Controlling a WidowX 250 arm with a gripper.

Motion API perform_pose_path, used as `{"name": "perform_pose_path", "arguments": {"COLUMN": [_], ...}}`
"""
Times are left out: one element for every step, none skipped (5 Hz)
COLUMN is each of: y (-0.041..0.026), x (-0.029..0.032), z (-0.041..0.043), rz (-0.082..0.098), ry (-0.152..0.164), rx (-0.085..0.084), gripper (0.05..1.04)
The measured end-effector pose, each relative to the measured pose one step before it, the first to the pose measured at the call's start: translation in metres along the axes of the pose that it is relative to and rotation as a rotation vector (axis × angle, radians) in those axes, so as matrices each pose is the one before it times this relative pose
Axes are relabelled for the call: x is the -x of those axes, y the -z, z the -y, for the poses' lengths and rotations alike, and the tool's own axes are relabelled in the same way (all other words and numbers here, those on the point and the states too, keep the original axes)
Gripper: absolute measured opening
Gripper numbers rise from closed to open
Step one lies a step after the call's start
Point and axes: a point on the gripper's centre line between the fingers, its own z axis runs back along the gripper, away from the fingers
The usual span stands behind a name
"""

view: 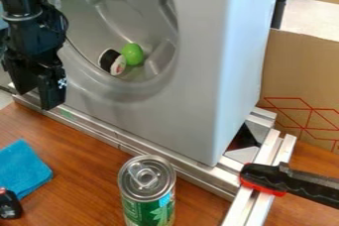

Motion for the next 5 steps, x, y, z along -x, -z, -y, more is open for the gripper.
{"name": "perform_pose_path", "arguments": {"y": [0.00573,-0.00851,-0.00431,0.00048,0.00226], "x": [0.00166,-0.02269,-0.02873,-0.01768,-0.01308], "z": [0.00141,0.00725,0.00409,0.00065,-0.00534], "rz": [-0.0195,0.0645,0.0380,0.0241,0.0297], "ry": [-0.0002,0.0148,0.0211,0.0003,-0.0320], "rx": [0.0121,-0.0444,-0.0456,-0.0042,-0.0231], "gripper": [1.001,1.001,1.001,1.001,1.001]}}
